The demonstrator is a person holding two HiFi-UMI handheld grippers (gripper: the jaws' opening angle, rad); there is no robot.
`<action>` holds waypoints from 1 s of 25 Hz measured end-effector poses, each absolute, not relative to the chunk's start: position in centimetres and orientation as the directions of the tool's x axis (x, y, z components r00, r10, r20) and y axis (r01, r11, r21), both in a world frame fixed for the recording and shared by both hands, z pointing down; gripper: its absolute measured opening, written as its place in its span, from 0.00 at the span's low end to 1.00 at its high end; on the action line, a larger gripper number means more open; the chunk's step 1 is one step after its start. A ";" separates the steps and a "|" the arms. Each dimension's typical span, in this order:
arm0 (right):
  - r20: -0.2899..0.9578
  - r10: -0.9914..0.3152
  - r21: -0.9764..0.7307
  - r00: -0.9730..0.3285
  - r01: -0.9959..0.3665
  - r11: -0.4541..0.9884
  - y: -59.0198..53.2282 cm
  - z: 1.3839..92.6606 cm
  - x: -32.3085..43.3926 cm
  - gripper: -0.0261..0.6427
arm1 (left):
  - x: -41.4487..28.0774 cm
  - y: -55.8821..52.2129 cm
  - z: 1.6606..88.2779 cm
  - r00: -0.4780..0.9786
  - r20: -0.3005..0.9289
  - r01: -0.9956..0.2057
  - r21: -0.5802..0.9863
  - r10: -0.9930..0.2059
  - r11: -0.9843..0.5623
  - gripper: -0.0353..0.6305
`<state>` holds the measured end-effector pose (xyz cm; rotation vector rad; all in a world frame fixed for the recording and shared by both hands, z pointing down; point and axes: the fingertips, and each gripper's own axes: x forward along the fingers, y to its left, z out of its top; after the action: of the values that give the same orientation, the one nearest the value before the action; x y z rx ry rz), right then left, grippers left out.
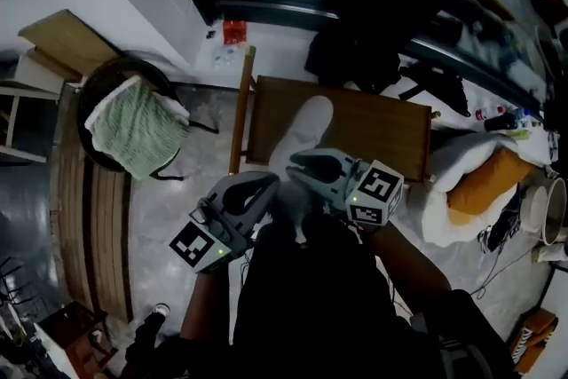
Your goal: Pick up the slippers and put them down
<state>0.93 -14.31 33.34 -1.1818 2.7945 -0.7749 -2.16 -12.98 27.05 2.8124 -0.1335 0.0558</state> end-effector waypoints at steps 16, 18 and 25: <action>0.014 -0.746 -0.050 -0.665 -0.746 0.664 -14.8 15.5 1.2 0.10 | -1.6 -14.7 14.8 0.995 -0.022 -0.096 0.078 -0.098 -0.992 0.07; 0.031 -0.750 -0.046 -0.661 -0.750 0.659 -14.4 16.3 1.2 0.09 | -1.6 -14.6 15.1 0.995 -0.020 -0.092 0.081 -0.094 -0.992 0.07; 0.038 -0.771 -0.029 -0.635 -0.772 0.635 -14.1 17.6 0.7 0.09 | -2.8 -14.8 16.5 0.993 -0.031 -0.114 0.085 -0.117 -0.990 0.07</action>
<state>0.68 -14.09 17.59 -1.3501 2.8601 -0.0667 -2.80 -14.81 16.49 3.0527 -0.1767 -0.0548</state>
